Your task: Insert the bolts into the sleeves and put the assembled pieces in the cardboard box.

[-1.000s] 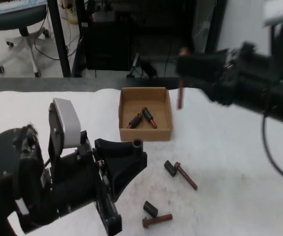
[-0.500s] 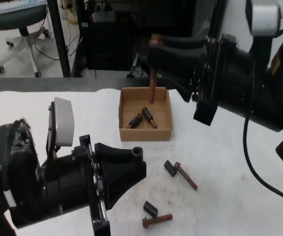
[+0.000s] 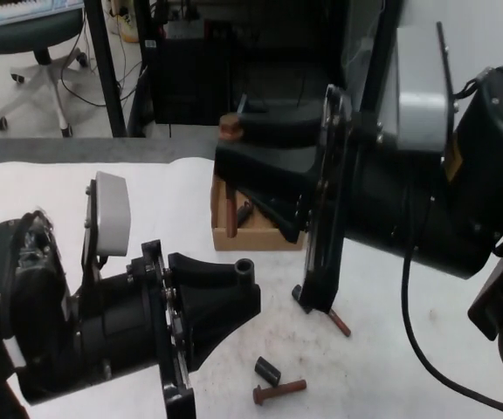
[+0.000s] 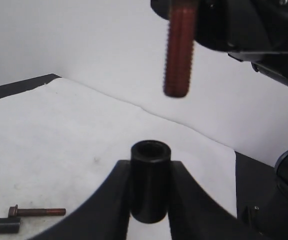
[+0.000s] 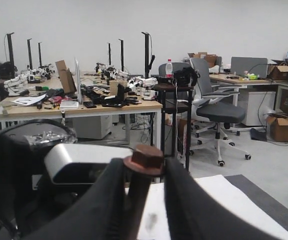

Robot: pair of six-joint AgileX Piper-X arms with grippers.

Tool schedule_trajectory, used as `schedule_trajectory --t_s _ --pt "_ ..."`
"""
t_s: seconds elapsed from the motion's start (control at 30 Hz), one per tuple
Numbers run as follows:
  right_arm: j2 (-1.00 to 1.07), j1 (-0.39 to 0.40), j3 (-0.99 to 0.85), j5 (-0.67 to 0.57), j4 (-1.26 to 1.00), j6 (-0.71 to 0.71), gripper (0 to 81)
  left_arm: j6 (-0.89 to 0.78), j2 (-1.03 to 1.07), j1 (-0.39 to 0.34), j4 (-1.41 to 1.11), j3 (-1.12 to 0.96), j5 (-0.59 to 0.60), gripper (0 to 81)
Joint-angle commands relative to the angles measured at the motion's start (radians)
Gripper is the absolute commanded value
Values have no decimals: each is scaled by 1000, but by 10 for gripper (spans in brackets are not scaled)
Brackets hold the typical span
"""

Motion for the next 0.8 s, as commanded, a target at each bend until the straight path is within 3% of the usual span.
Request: schedule_trajectory --t_s 0.0,0.57,0.77 --pt "-4 4 -2 16 10 -14 8 -16 2 4 -52 -7 22 3" --pt "-4 -2 -2 13 31 -23 8 -53 2 10 -96 -7 24 3" --pt "-4 -25 -2 10 31 -23 8 -50 2 51 -96 -7 32 3"
